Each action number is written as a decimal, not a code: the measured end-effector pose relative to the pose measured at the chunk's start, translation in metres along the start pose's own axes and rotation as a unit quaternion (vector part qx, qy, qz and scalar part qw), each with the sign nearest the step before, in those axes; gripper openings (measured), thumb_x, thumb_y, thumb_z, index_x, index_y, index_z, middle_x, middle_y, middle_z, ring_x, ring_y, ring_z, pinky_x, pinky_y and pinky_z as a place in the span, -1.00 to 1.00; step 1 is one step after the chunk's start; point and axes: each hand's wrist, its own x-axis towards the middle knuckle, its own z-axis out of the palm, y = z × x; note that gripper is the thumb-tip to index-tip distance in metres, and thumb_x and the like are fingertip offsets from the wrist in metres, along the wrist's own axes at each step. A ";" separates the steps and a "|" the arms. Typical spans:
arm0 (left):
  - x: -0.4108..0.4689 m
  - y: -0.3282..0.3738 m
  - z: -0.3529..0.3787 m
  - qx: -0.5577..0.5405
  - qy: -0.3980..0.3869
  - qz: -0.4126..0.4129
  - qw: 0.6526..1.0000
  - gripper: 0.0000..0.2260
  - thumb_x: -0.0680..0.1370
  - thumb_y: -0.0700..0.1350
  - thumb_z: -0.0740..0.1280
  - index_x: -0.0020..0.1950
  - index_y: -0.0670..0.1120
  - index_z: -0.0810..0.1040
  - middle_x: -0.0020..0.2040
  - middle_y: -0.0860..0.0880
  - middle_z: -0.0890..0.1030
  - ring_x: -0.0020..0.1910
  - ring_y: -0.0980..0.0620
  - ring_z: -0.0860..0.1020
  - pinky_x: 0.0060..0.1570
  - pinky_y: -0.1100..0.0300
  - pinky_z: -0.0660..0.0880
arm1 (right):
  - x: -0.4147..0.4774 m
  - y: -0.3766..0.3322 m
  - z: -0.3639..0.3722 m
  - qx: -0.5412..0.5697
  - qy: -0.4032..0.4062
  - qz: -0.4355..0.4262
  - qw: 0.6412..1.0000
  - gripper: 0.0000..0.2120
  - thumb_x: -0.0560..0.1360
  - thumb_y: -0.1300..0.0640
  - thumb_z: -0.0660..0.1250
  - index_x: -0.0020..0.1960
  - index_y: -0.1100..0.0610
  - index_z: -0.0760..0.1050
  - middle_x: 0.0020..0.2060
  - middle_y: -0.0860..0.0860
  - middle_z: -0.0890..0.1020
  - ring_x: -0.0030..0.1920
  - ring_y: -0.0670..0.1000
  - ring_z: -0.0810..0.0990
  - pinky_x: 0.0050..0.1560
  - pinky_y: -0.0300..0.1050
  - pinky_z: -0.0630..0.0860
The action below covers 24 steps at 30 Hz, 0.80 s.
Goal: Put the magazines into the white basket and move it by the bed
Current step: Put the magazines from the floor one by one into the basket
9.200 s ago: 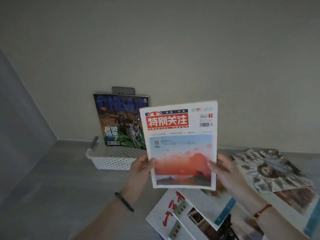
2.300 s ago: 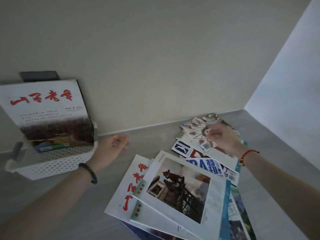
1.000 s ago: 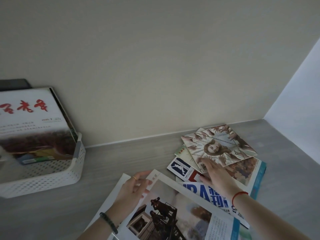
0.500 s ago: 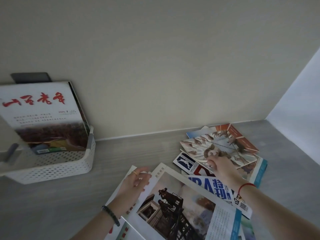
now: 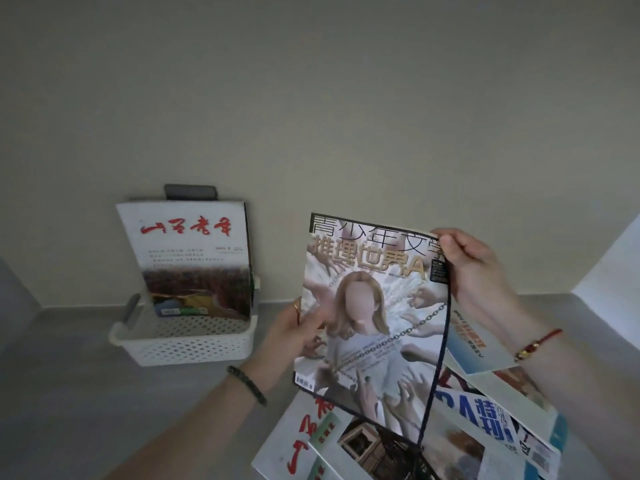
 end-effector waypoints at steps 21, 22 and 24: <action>0.030 0.053 -0.281 0.152 0.276 0.068 0.947 -0.72 0.45 -0.10 0.37 -0.42 0.21 0.60 -0.45 0.31 0.59 -0.37 0.35 0.54 -0.30 0.43 0.45 | 0.053 0.098 0.270 -0.260 -0.024 -0.038 0.965 -0.95 0.34 0.16 0.43 -0.24 0.02 0.62 -0.31 -0.03 0.69 -0.21 -0.09 0.64 -0.21 -0.25 0.53; 0.034 0.047 -0.287 0.162 0.279 0.060 0.945 -0.73 0.44 -0.10 0.39 -0.41 0.23 0.60 -0.46 0.31 0.59 -0.38 0.35 0.53 -0.28 0.42 0.47 | 0.057 0.106 0.275 -0.267 -0.022 -0.028 0.963 -0.96 0.35 0.16 0.42 -0.22 0.04 0.63 -0.31 -0.06 0.68 -0.22 -0.14 0.63 -0.22 -0.33 0.51; 0.046 0.029 -0.298 0.166 0.292 0.043 0.941 -0.78 0.41 -0.10 0.42 -0.36 0.21 0.60 -0.42 0.25 0.59 -0.33 0.26 0.55 -0.14 0.24 0.54 | 0.064 0.123 0.285 -0.290 -0.020 -0.009 0.957 -0.92 0.37 0.19 0.38 -0.20 0.06 0.64 -0.32 -0.10 0.66 -0.30 -0.27 0.58 -0.36 -0.51 0.41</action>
